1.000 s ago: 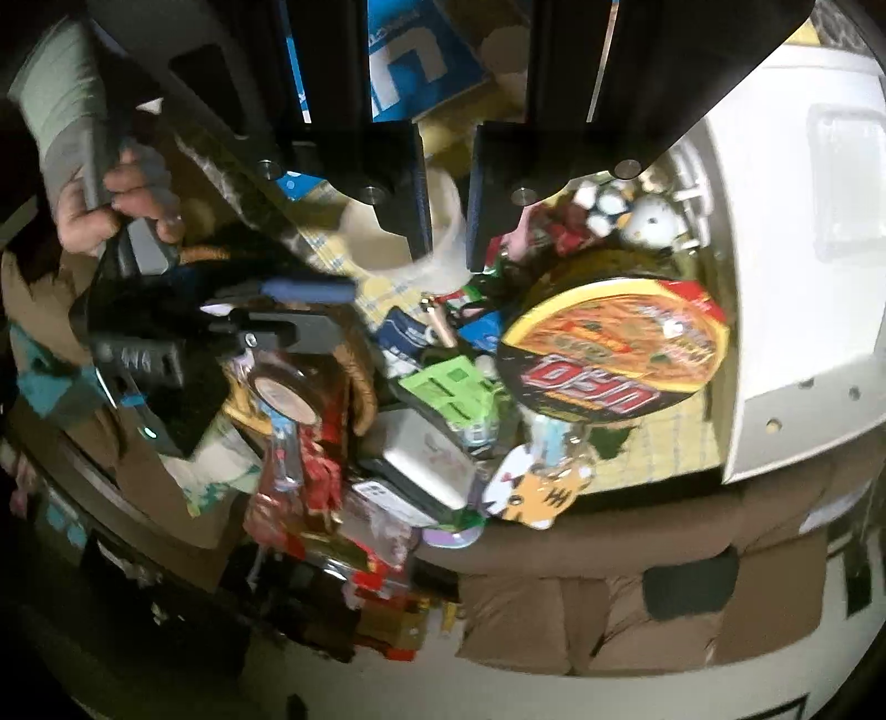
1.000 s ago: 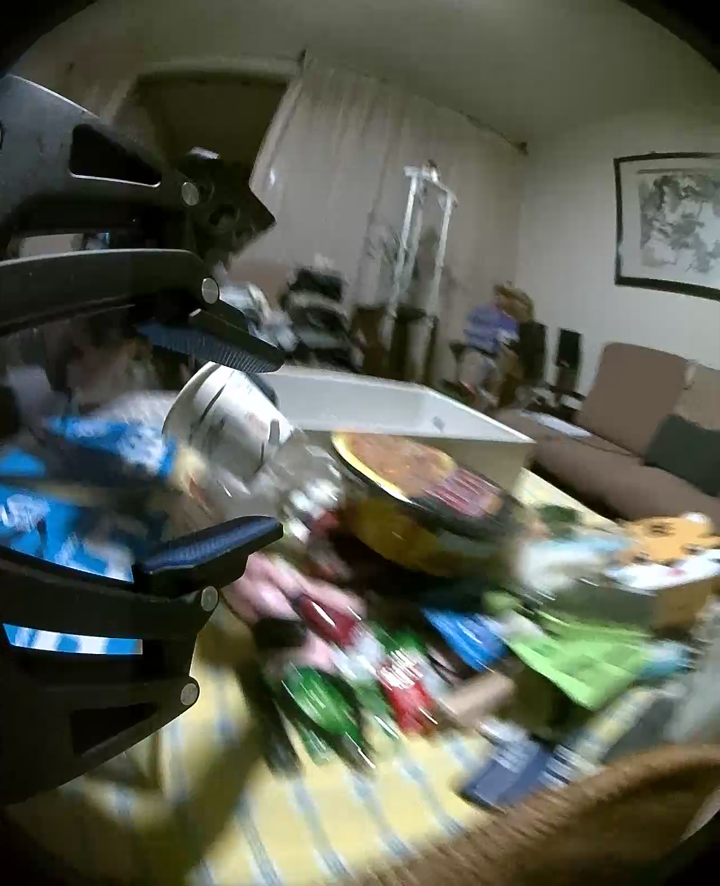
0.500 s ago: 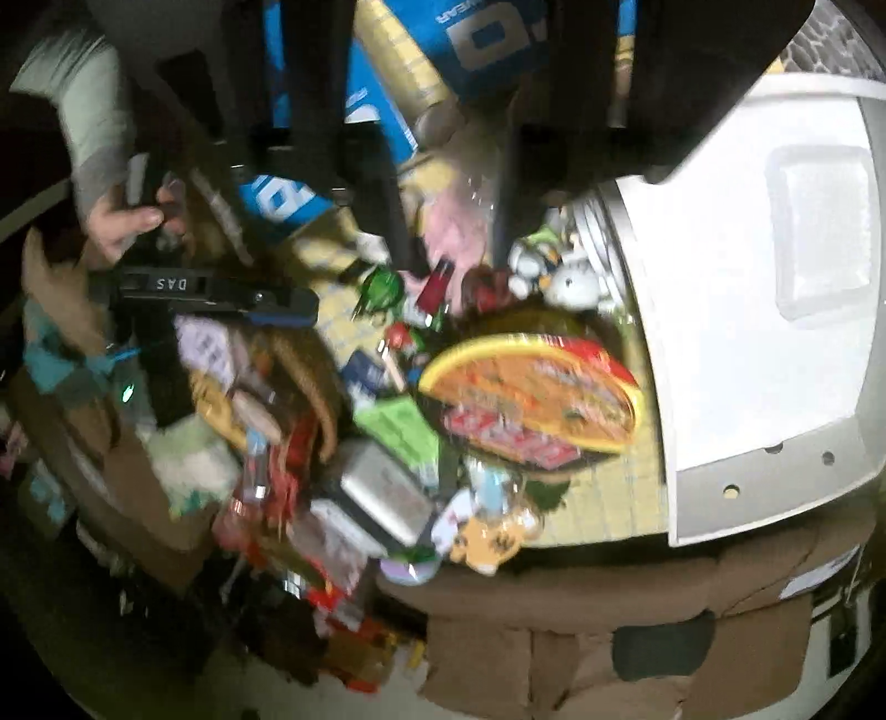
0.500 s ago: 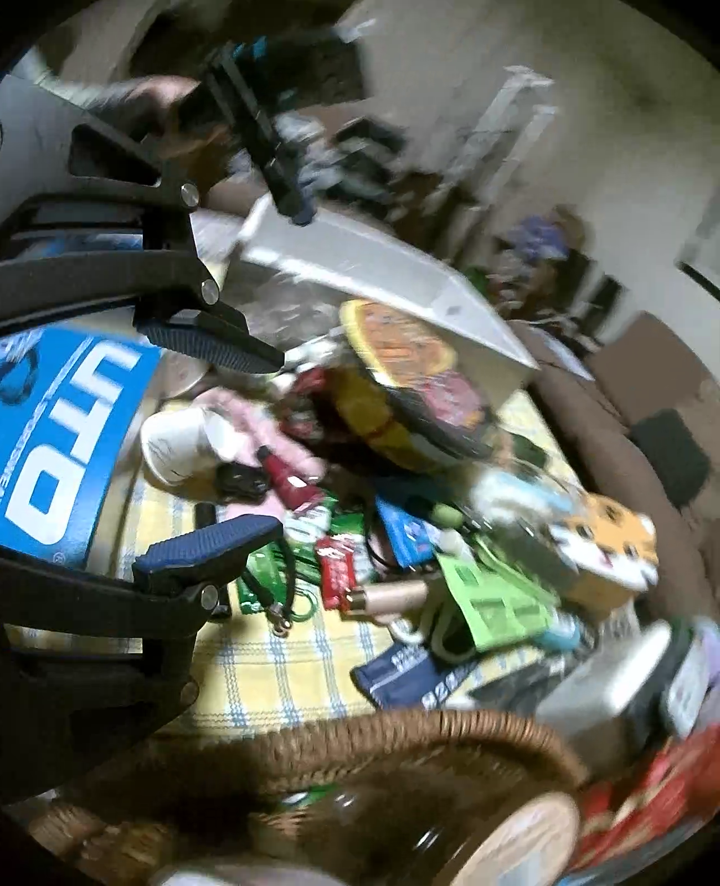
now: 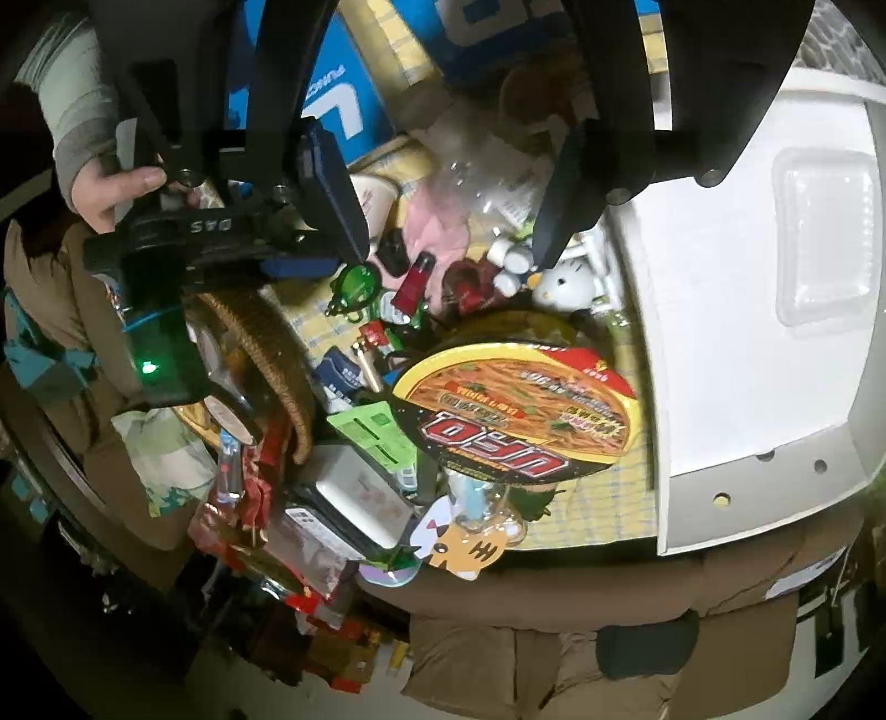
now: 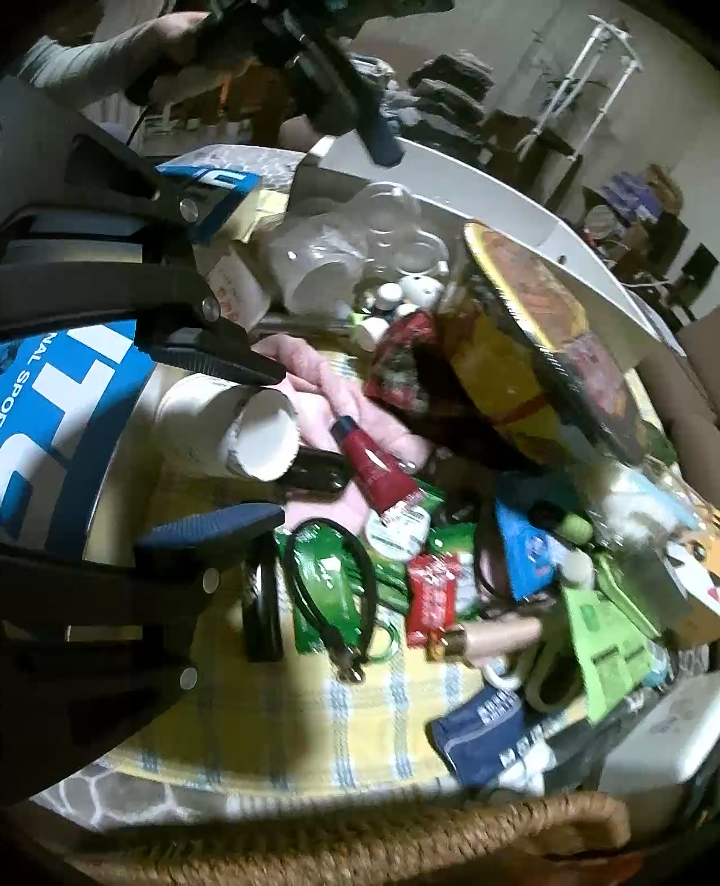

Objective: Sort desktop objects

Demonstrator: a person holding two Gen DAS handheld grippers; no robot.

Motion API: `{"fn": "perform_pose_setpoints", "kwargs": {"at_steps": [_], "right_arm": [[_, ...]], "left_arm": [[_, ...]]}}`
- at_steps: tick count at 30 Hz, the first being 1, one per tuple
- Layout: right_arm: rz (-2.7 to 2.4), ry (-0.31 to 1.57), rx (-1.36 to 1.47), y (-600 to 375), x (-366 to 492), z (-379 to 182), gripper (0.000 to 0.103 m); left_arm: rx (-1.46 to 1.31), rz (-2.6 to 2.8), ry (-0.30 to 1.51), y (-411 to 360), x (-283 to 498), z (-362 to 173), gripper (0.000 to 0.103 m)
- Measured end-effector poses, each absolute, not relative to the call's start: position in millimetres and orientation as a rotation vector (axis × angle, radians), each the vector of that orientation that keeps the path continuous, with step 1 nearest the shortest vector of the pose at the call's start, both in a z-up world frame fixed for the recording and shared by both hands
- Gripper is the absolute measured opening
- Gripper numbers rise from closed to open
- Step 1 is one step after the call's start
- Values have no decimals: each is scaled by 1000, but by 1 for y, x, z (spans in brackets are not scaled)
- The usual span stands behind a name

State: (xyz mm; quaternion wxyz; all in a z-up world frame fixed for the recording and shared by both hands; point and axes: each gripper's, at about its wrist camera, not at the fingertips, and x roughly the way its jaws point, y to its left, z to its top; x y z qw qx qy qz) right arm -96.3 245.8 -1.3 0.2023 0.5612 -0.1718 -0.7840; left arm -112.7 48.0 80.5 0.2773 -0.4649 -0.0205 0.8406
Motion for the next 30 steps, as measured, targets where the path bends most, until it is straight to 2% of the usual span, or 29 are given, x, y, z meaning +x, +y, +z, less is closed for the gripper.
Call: {"fn": "perform_pose_setpoints", "kwargs": {"at_steps": [5,9,11,14,16,21,28,30], "right_arm": [[-2242,-599,1475,274,-96,13,43],[-2274,-606,1449,285,-106,16,43],[-2274,-509,1436,275,-115,18,44],[-2293,-225,1461,247,-128,20,48],[-2267,-124,1459,230,-134,17,49],[-2228,116,1517,196,-144,0,62],[-2215,264,1552,181,-150,-20,64],[-2220,305,1545,180,-148,-21,56]], "left_arm": [[-1247,2238,-86,65,-121,75,67],[-1247,2222,-91,82,-119,67,67],[-1255,2217,-138,81,-118,64,67],[-1254,2226,-185,74,-116,64,68],[-1252,2232,-209,67,-115,65,75],[-1233,2224,-323,48,-117,66,79],[-1242,2193,-339,48,-118,60,79],[-1242,2190,-341,49,-118,59,79]]}}
